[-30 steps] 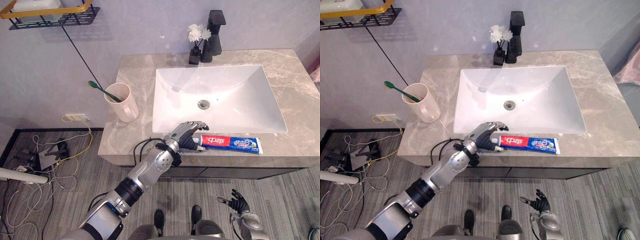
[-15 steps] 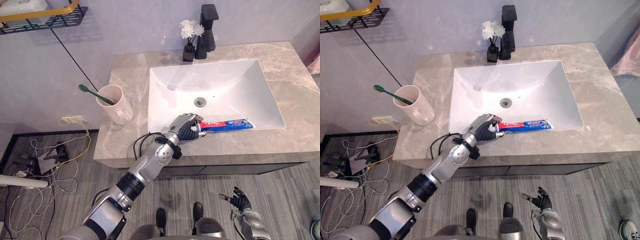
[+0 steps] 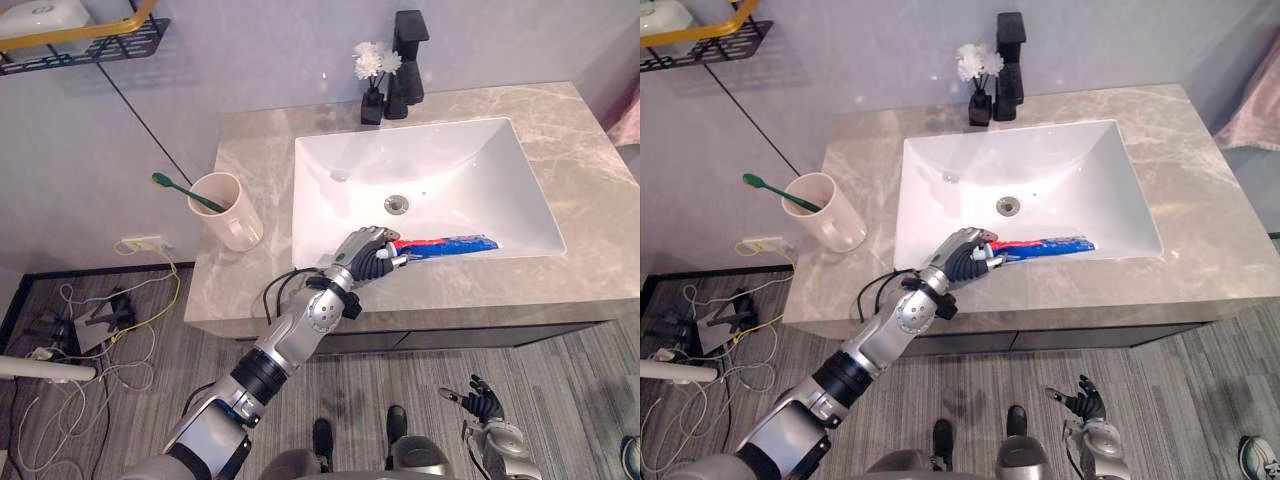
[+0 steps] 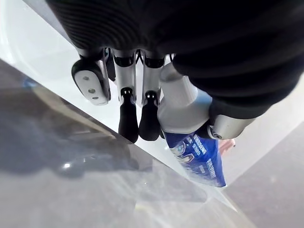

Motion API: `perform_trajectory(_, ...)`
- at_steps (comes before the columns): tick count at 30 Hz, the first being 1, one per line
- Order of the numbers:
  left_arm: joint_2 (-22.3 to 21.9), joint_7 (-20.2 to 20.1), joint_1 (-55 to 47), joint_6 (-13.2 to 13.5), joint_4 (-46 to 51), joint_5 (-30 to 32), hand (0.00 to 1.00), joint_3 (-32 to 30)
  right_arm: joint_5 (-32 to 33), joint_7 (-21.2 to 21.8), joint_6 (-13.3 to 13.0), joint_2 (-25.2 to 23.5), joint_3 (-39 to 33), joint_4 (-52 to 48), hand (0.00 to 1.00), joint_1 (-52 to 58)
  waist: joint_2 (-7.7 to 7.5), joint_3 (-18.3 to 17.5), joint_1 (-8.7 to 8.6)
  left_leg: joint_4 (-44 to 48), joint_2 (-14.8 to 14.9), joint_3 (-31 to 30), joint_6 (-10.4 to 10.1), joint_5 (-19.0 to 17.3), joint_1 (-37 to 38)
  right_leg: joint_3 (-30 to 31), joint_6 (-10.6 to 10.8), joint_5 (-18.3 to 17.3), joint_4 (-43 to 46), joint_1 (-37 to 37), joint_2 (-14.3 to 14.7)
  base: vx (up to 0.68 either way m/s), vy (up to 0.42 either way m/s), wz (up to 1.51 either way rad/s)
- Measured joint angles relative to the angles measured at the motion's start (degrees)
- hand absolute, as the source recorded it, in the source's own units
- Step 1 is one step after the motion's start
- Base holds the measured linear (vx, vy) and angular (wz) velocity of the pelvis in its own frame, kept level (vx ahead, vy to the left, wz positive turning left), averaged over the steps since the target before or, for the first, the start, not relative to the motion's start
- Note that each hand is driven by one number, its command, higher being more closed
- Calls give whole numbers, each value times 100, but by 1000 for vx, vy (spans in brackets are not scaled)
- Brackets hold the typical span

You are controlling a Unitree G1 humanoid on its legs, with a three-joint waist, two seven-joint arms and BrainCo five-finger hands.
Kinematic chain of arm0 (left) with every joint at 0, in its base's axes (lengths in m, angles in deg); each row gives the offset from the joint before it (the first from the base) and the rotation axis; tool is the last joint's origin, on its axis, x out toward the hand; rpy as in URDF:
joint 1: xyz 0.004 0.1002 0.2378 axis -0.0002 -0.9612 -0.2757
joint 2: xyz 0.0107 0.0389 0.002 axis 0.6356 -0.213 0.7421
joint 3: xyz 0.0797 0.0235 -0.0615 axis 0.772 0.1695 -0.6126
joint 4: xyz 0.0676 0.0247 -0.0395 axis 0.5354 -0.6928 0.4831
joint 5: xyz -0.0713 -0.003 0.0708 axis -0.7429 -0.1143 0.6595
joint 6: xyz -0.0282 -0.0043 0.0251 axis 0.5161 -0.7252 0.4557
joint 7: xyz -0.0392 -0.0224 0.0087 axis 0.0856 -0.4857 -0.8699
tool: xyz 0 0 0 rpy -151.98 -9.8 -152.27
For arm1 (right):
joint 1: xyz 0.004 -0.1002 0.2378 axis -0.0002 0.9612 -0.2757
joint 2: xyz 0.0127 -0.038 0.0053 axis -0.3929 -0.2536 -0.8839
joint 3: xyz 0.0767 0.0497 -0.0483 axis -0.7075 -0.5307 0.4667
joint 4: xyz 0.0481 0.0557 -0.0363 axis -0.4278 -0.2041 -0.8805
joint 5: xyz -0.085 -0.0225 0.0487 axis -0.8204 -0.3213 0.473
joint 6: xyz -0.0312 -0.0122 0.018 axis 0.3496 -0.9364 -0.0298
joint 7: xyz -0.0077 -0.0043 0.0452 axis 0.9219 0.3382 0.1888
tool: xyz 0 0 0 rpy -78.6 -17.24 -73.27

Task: Organize washtable

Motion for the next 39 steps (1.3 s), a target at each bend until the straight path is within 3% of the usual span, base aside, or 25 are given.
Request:
perform_trajectory(5, -16, -9, -260, -5, 649, -76, 100, -171, 161, -10, -7, -65, -593, -570, 0, 395, -7, -4, 19, 1, 52, 186, 91, -57, 1, 209, -23, 16, 2, -80, 58, -14, 1, -20)
perform_trajectory(10, -43, 103, -443, 23, 1499, -251, 100, -842, 461, -109, -16, -94, -1581, -1037, 0, 644, -50, -64, 10, 3, 100, 355, 109, -70, 53, 354, -45, 31, 3, -97, 120, -17, -12, -15)
perform_trajectory(14, -42, 180, -737, 68, 1705, -353, 100, -1125, 647, -164, -26, -100, -1945, -1419, 0, 688, -111, -224, 17, 3, 140, 447, 119, -102, 82, 434, -58, 39, 3, -108, 162, -26, -16, -12)
perform_trajectory(21, -102, 218, -1351, 72, 2317, -462, 100, -1714, 691, -293, -28, -94, -2766, -3056, 0, 727, -141, -369, 11, 58, 201, 589, 111, -159, 98, 578, -89, 63, 3, -137, 233, -33, -11, -11)
perform_trajectory(27, -128, 221, -1759, 110, 2679, -480, 100, -2108, 684, -419, -85, 347, -3423, -4532, 0, 678, -185, -561, 10, 107, 270, 685, 100, -229, 95, 700, -89, 63, 4, -176, 303, -11, -18, -12)
perform_trajectory(32, -118, 207, -1904, 116, 2691, -523, 100, -2144, 695, -502, -294, 784, -3349, -5074, 0, 222, -236, -619, 5, 230, 304, 788, 77, -326, 90, 853, -120, 84, 4, -197, 346, -16, -4, -17)
perform_trajectory(37, -119, 199, -2008, 153, 2778, -739, 100, -2087, 1213, -343, -679, 1597, -2393, -5392, 0, -478, -224, -729, 20, 242, 306, 768, 77, -328, 69, 841, -126, 89, 4, -206, 350, -4, -2, 2)
perform_trajectory(39, -106, 180, -2019, 157, 2778, -819, 100, -1932, 1453, -159, -821, 1763, -1883, -5596, 0, -840, -213, -797, 150, 258, 306, 750, 78, -327, 58, 824, -127, 89, 4, -201, 349, -9, -4, 5)
